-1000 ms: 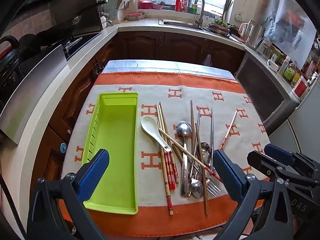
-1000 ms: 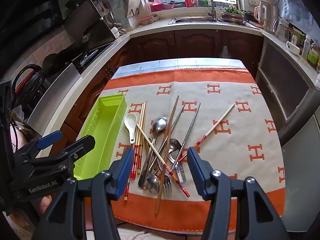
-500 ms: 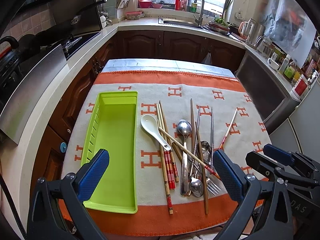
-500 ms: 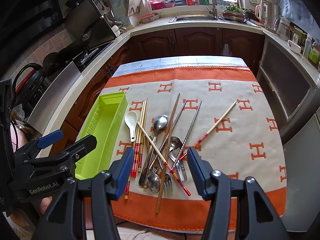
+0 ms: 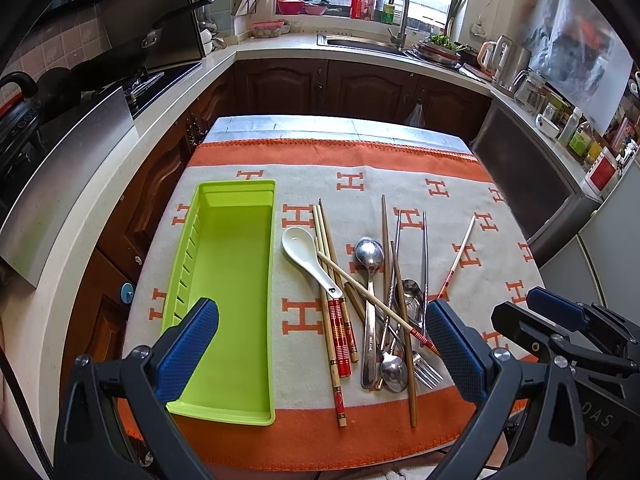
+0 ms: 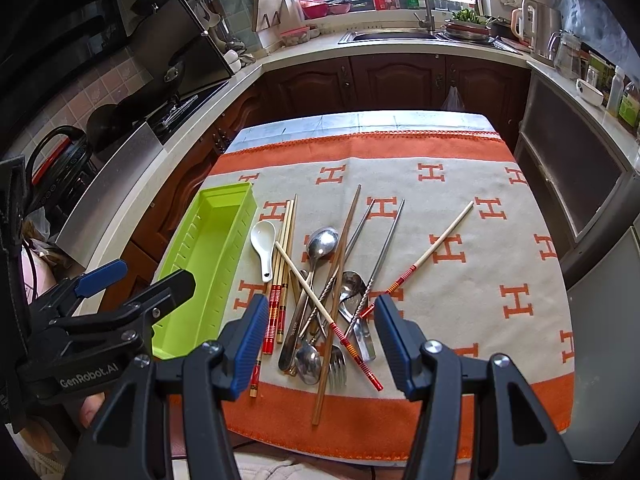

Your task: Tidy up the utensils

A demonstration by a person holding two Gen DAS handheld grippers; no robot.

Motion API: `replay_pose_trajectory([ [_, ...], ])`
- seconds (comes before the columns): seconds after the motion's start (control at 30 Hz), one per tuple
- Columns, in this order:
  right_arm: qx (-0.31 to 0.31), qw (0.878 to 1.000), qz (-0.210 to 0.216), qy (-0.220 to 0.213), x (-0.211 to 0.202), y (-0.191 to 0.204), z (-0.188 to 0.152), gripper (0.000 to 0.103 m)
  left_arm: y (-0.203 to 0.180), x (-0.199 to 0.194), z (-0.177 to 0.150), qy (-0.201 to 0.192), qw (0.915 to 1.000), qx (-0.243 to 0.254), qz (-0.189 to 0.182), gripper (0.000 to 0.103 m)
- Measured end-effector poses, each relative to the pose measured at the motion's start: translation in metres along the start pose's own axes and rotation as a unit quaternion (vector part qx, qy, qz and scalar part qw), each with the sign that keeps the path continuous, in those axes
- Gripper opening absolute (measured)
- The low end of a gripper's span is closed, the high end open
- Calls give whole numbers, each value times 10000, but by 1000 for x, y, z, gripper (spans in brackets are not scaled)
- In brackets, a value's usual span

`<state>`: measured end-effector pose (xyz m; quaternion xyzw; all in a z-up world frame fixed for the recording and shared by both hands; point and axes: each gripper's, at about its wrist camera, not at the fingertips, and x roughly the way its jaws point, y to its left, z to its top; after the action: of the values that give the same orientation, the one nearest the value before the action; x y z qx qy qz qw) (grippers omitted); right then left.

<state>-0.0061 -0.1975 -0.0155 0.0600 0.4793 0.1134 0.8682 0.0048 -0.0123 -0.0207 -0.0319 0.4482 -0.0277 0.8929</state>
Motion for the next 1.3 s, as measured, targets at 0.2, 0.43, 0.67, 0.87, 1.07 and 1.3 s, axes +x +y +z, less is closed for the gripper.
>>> replay_pose_trajectory([
  [0.2,3,10000,9,4,0,1,-1,55,0,0,0,-11,10000,3,-2,102],
  [0.43,1,10000,7,1,0,0,0,55,0,0,-3,24,10000,12,18,102],
  [0.67,6,10000,15,2,0,1,-1,55,1,0,-2,31,10000,14,16,102],
  [0.87,5,10000,12,0,-1,0,-1,55,1,0,-3,26,10000,19,21,102],
  [1.07,5,10000,15,4,0,-1,-1,55,1,0,-2,51,10000,12,13,102],
  [1.3,10,10000,22,4,0,-1,-1,55,2,-1,-3,57,10000,26,10,102],
])
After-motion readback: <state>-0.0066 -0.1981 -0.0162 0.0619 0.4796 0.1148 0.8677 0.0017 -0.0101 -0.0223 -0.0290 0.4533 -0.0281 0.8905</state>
